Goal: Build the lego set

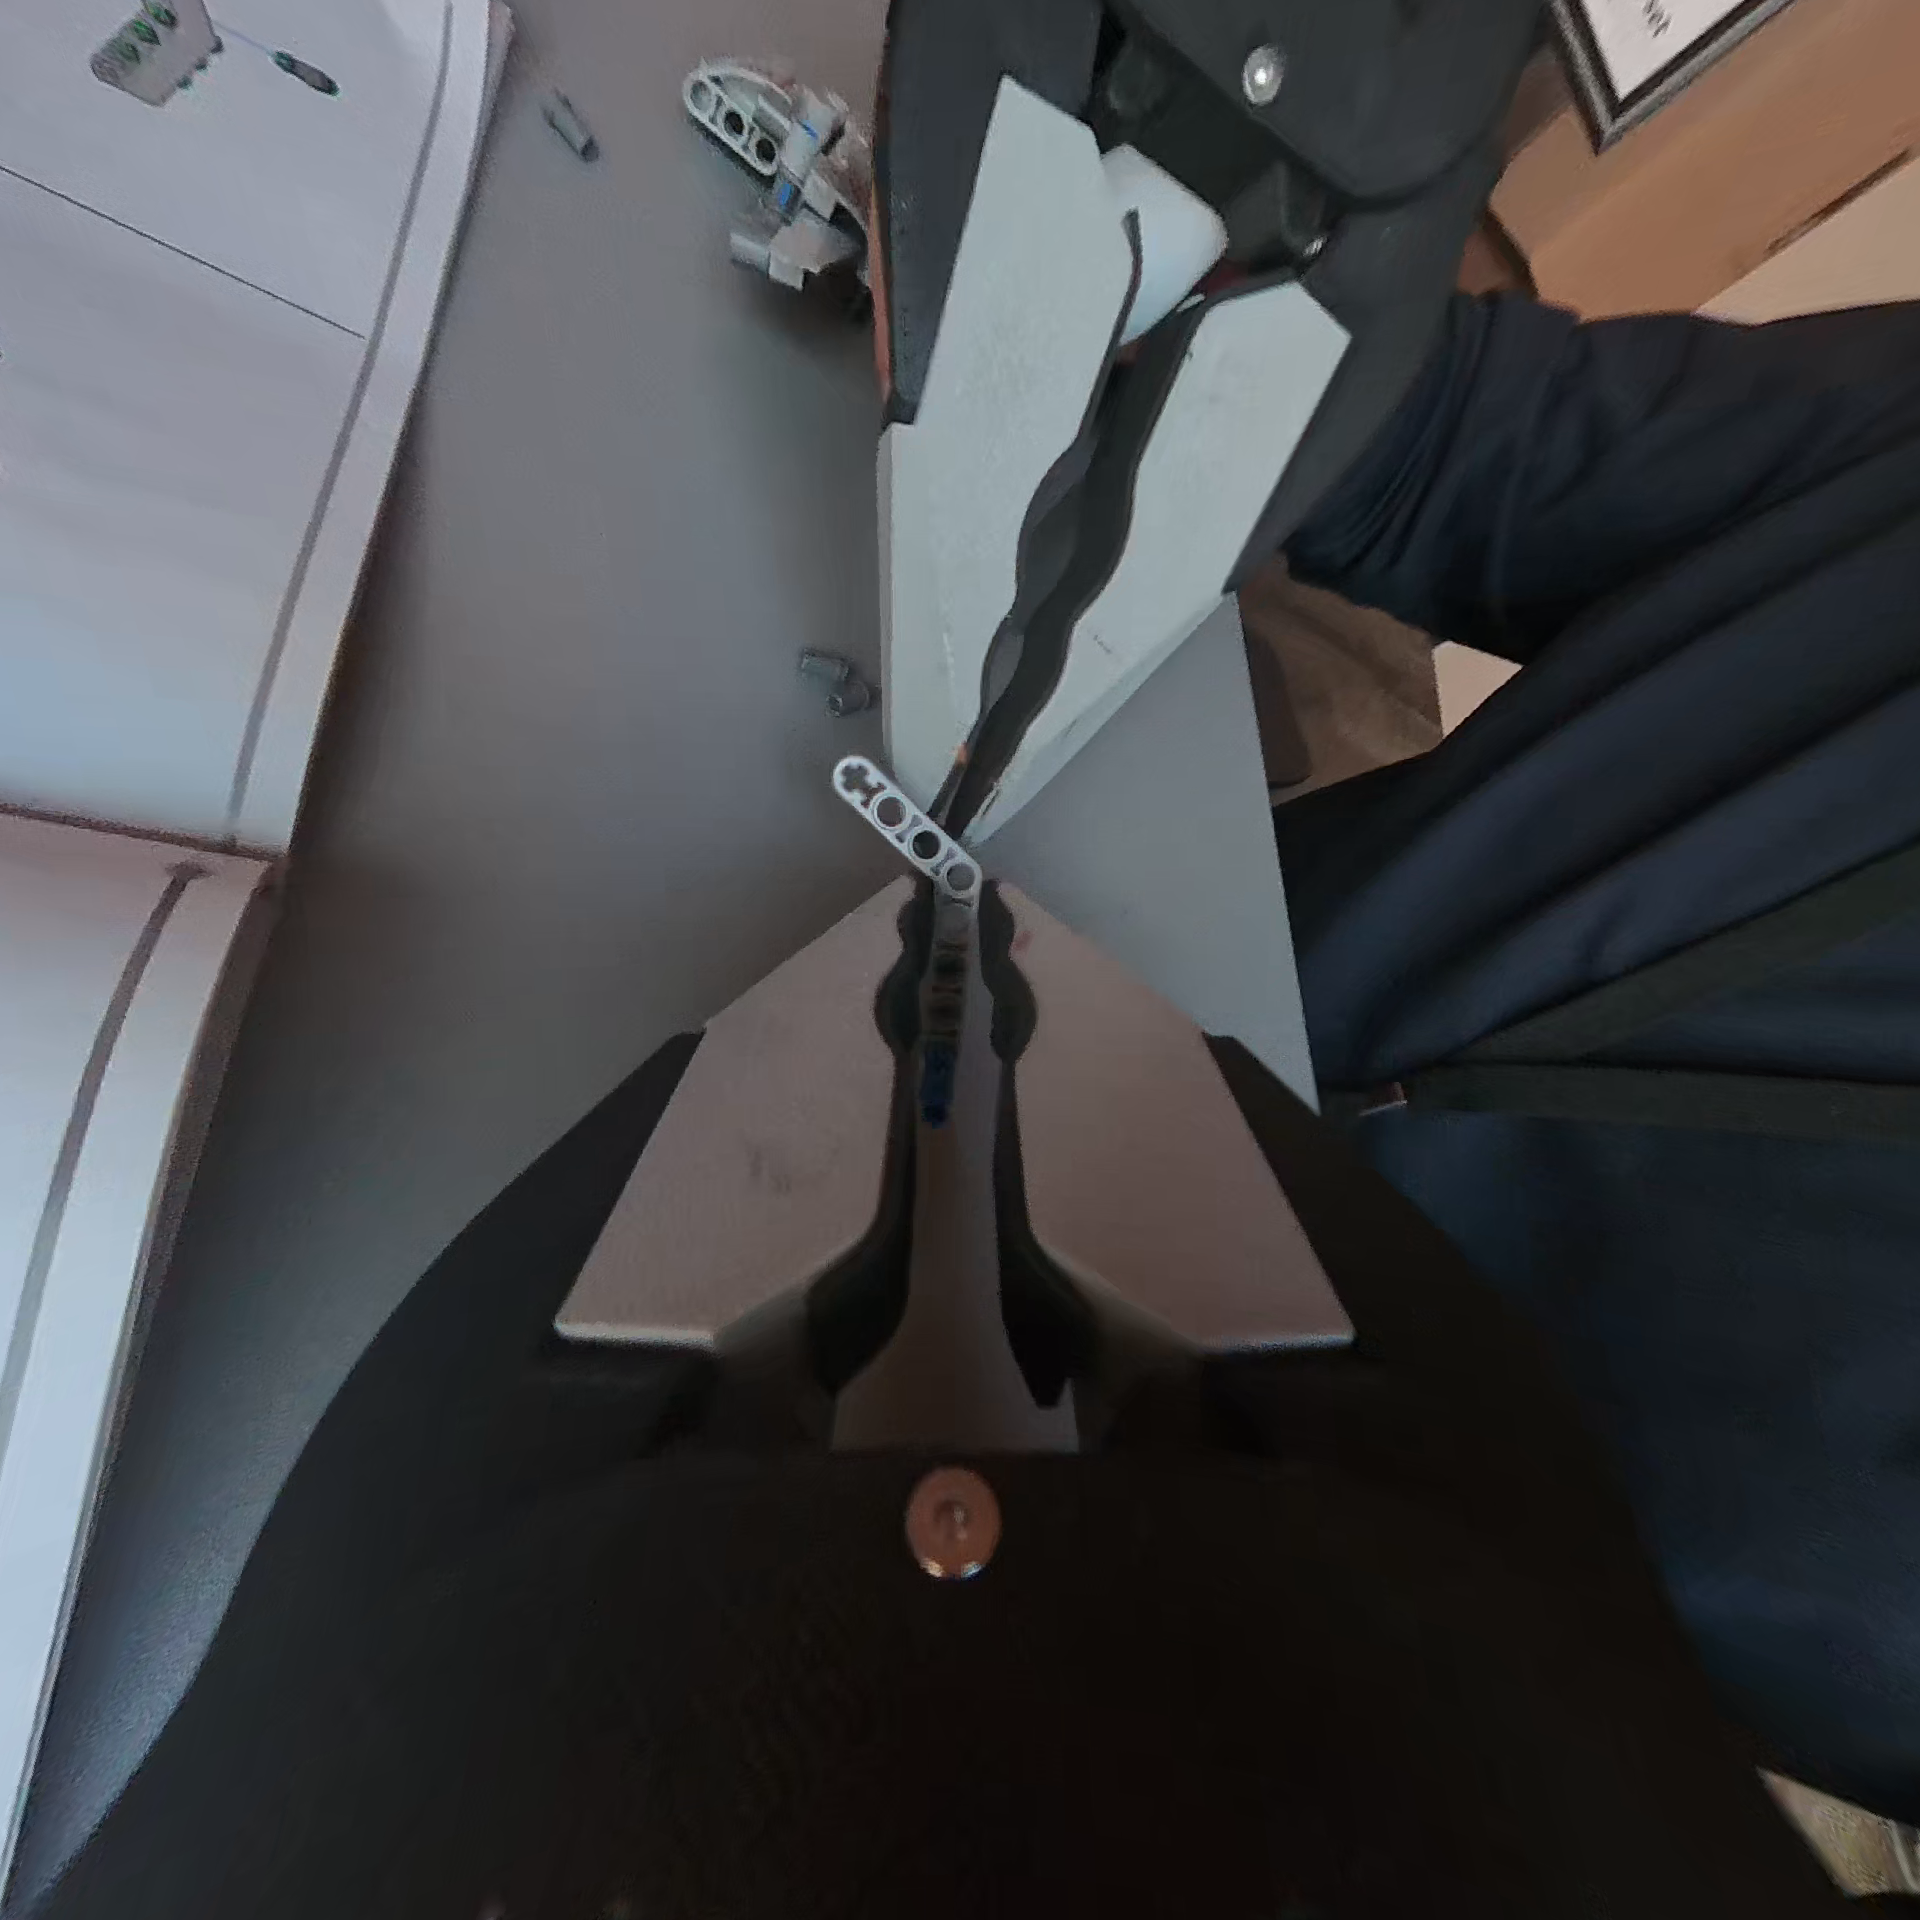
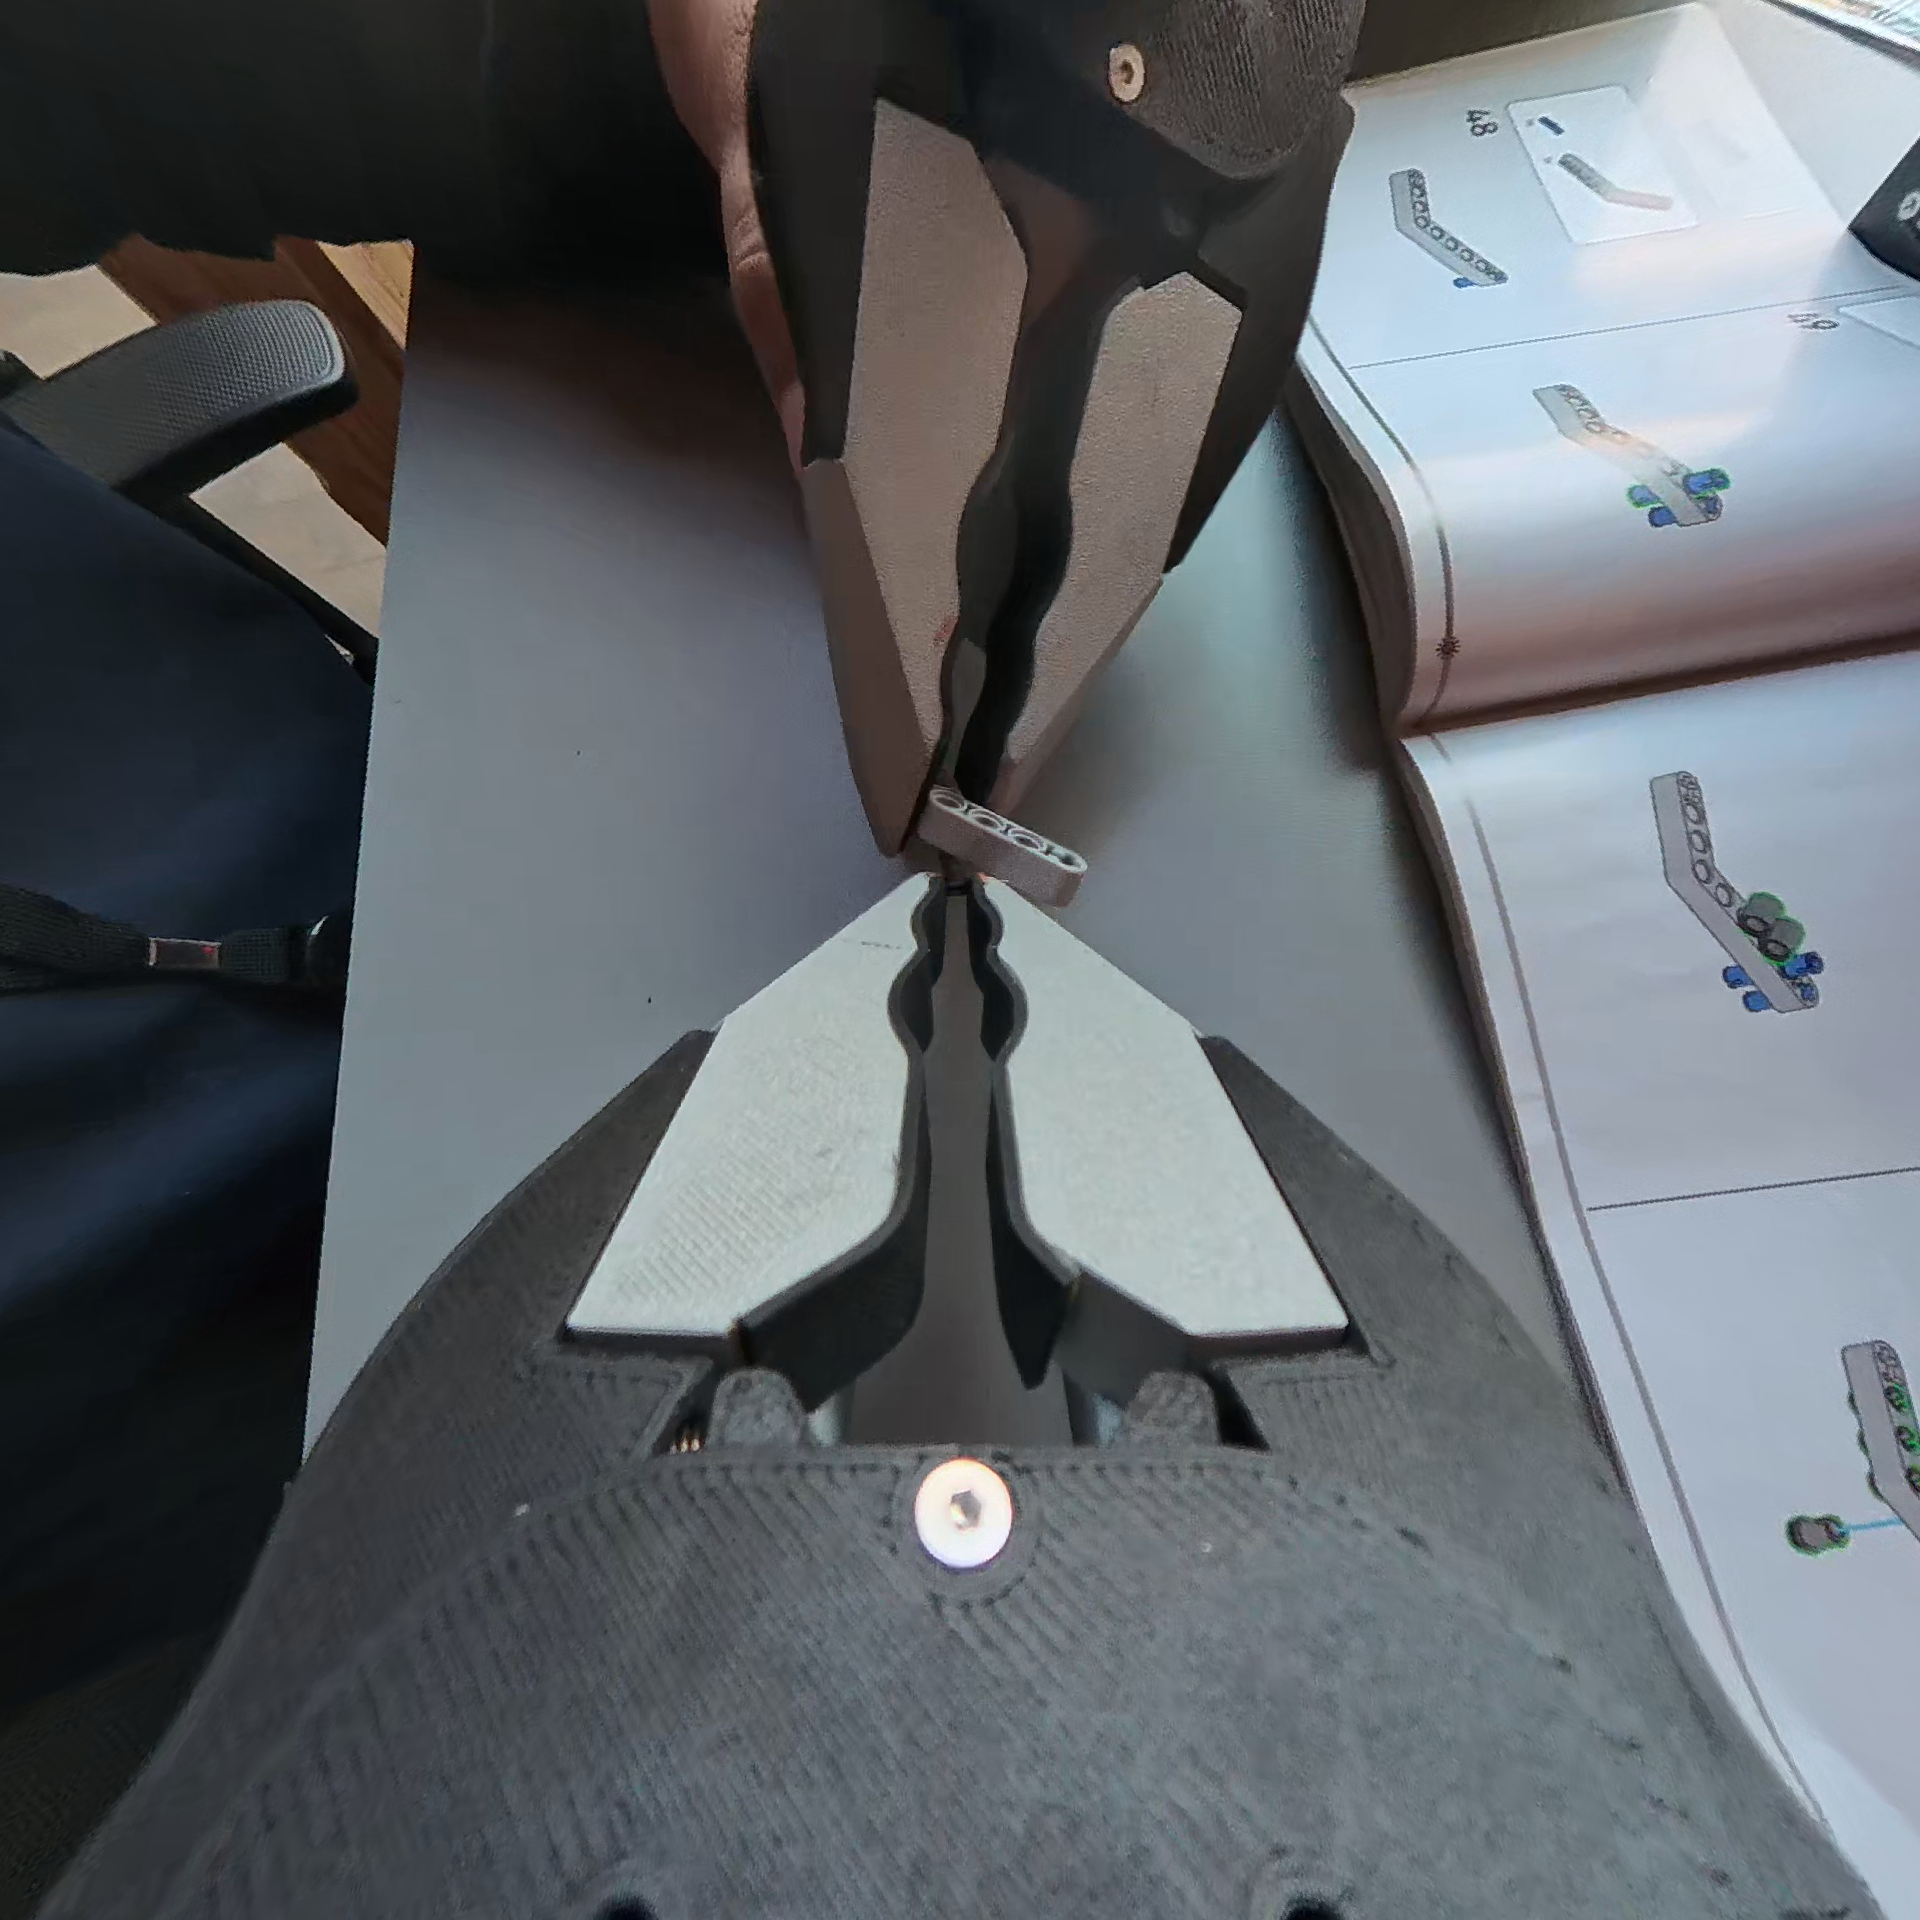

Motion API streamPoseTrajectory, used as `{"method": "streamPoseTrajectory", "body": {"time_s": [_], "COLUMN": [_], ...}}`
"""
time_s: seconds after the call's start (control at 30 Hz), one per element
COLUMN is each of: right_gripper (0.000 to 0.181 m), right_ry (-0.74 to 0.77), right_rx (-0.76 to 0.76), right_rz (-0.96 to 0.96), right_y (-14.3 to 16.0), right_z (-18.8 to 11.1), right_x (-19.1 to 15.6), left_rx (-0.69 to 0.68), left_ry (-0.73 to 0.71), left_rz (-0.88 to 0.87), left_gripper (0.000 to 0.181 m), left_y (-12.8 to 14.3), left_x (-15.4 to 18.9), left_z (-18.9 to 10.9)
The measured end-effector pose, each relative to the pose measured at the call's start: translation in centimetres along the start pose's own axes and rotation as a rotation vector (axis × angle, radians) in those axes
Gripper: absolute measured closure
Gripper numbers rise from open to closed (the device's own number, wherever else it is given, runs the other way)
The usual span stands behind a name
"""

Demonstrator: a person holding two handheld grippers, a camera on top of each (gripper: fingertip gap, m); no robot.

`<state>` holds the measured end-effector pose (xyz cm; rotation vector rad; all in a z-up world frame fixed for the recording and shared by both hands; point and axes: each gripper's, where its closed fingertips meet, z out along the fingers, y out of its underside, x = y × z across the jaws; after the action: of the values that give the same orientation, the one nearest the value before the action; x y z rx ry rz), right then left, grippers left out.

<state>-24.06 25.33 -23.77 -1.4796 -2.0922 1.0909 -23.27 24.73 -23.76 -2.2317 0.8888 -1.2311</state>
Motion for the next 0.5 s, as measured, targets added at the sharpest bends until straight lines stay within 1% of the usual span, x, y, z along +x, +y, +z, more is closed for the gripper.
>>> {"method": "streamPoseTrajectory", "body": {"time_s": [0.07,0.13,0.23,0.37,0.43,0.5], "right_gripper": [0.181,0.181,0.181,0.181,0.181,0.181], "right_ry": [-0.003,-0.002,0.010,0.030,0.033,0.018], "right_rx": [-0.005,-0.014,-0.025,-0.034,-0.016,0.030], "right_rz": [0.006,0.018,0.026,0.017,0.020,0.015], "right_y": [0.2,0.4,0.6,0.7,0.4,-0.4], "right_z": [0.0,0.1,0.3,0.4,0.2,-0.4], "right_x": [0.0,0.0,0.2,0.3,0.4,0.1], "left_rx": [-0.014,-0.017,0.017,0.018,0.060,0.160], "left_ry": [-0.006,-0.002,0.033,-0.022,-0.010,0.051], "left_rz": [0.023,0.005,-0.029,0.004,0.035,0.046], "left_gripper": [0.177,0.177,0.170,0.175,0.176,0.176], "left_y": [0.3,0.4,0.0,-0.1,-0.8,-2.1], "left_x": [0.1,0.0,0.1,-0.5,0.1,1.3], "left_z": [0.1,-0.1,-0.5,-0.7,-0.8,-1.3]}}
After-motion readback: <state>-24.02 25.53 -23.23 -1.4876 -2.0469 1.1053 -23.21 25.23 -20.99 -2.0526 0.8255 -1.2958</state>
